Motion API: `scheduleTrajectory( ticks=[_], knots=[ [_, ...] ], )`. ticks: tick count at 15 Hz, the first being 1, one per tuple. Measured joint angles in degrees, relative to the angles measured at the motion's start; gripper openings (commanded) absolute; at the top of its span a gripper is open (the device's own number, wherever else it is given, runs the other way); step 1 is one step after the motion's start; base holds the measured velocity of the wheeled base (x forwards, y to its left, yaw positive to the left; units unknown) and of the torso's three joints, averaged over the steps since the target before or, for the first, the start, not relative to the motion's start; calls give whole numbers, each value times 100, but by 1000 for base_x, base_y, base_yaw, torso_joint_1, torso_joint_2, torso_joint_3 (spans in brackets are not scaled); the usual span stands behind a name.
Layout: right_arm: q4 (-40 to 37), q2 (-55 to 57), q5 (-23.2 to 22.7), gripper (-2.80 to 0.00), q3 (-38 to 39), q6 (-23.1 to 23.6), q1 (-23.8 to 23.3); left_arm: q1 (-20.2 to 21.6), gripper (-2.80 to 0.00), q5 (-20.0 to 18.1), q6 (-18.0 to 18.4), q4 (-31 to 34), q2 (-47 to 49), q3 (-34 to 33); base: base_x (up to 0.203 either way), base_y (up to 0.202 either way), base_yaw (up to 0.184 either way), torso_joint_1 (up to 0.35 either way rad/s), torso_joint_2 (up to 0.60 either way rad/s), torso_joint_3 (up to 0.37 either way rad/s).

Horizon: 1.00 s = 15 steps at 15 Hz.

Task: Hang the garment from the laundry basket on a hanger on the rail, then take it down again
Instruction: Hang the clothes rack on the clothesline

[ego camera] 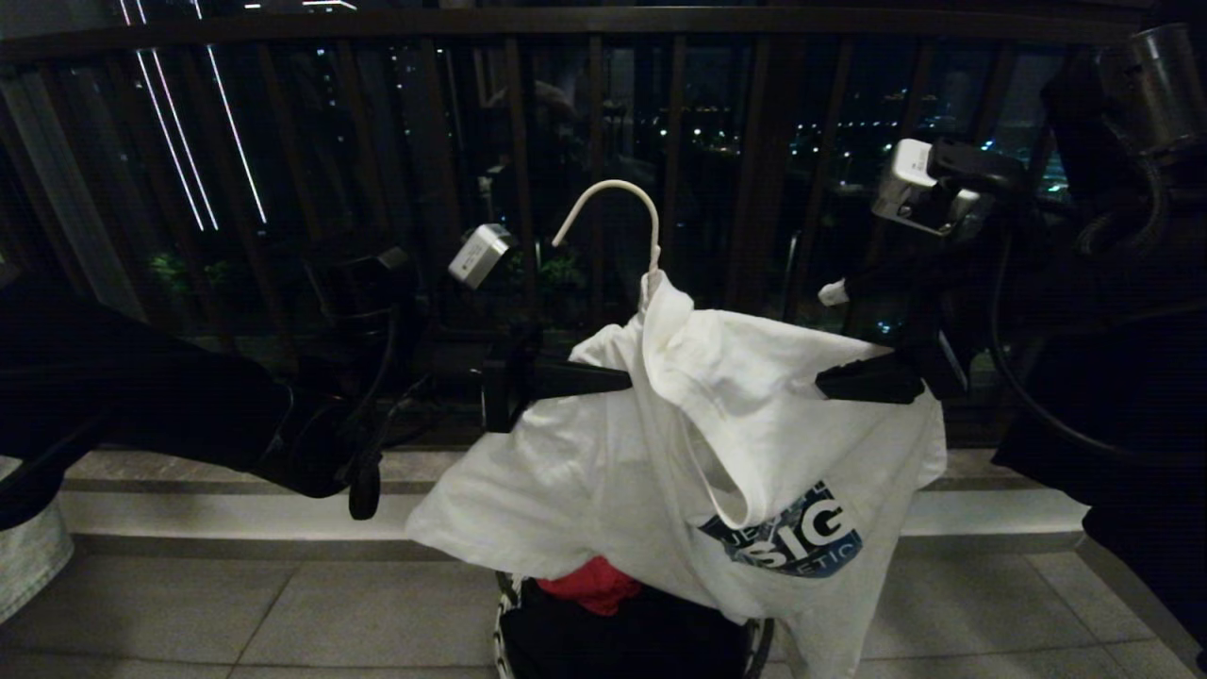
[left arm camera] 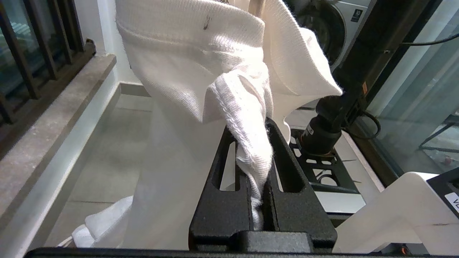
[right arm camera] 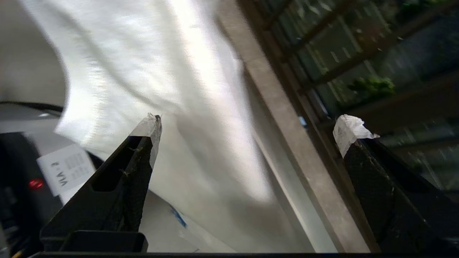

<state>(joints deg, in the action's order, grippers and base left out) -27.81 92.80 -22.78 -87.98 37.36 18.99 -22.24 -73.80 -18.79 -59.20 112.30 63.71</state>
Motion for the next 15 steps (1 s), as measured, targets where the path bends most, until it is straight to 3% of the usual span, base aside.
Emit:
scheduleTrajectory(
  ticks=[4,5,15],
  knots=[
    [-5,180,-12,0,13,-7,273,7,-280,-9,33,-11,-61,-74,0,0,0,0,0,0],
    [13,242,-24,-280,-2,-10,311,11,-280,-9,33,-12,-73,-76,0,0,0,0,0,0],
    [-30,407,-190,-280,-118,-227,676,27,-280,109,-15,-152,-128,3,0,0,0,0,0,0]
  ],
)
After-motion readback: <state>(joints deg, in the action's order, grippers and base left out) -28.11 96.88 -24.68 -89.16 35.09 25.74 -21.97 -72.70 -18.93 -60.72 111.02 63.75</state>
